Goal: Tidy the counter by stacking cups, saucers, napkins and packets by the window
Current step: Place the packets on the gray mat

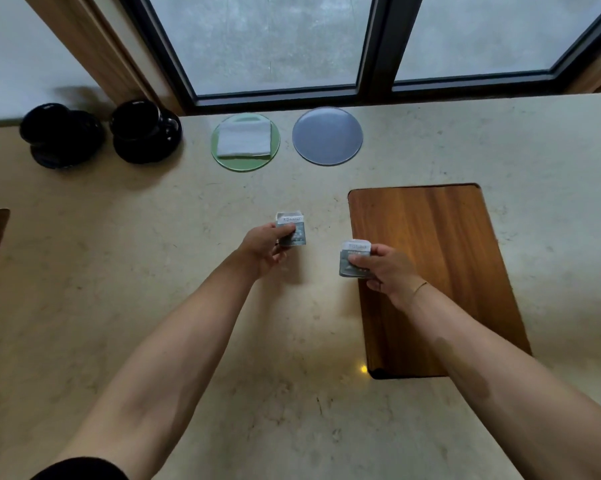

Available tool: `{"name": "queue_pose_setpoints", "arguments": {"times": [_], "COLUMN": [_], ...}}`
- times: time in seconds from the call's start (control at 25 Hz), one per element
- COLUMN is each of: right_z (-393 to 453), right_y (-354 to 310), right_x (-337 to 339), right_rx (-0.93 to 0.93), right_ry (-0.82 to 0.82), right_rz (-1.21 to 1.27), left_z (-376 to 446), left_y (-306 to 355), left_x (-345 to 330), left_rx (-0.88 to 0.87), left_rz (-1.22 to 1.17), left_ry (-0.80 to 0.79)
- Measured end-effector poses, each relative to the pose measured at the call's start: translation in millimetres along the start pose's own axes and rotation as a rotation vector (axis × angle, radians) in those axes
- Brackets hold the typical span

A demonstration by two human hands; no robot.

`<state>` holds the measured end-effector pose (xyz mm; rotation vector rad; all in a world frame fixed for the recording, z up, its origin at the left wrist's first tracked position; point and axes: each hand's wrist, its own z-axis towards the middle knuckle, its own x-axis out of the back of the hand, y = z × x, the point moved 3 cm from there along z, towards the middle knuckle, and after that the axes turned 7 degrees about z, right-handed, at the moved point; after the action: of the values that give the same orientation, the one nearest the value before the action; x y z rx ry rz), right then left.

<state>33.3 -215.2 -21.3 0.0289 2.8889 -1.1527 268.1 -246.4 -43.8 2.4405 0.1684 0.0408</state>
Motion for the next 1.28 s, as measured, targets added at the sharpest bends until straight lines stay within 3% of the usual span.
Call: {"name": "queue_pose_setpoints", "arguments": {"times": [0.64, 0.96, 1.28], "right_z": [154, 212, 227], "right_y": [-153, -187, -194], "right_x": [-7, -13, -22], "right_rx": [0.162, 0.233, 0.291], "right_ry": [0.145, 0.214, 0.242], "right_rz": [-0.11, -0.19, -0.214], "left_z": [99, 150, 170], "left_y": [130, 174, 190], "left_x": [-23, -39, -47], "left_rx": [-0.118, -0.216, -0.285], "left_rz": [0.153, 0.374, 0.408], "left_ry": [0.136, 0.252, 0.299]}}
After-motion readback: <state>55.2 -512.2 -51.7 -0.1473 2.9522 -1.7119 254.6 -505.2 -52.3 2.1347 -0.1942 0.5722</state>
